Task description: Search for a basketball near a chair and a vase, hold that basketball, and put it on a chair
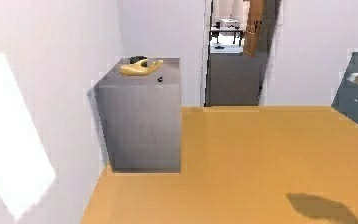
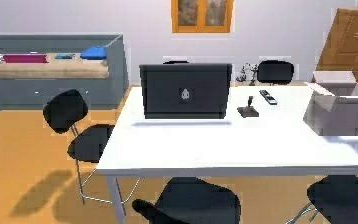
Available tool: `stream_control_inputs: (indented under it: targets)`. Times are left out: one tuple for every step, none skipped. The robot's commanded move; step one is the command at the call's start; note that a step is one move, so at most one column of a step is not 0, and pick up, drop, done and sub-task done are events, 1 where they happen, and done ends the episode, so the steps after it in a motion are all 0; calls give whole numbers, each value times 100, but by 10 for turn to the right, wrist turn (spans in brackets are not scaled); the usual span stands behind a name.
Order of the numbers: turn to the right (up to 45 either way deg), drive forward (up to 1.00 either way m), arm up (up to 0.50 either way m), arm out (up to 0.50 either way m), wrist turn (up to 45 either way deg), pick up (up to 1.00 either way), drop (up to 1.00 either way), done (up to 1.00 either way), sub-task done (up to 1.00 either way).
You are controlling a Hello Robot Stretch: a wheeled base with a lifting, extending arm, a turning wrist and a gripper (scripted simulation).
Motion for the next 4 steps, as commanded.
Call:
stream_control_inputs:
  targets:
    - [180,0,0,0,0,0,0,0,0]
    - [0,100,0,0,0,0,0,0,0]
    - [210,0,0,0,0,0,0,0,0]
    - [0,15,0,0,0,0,0,0,0]
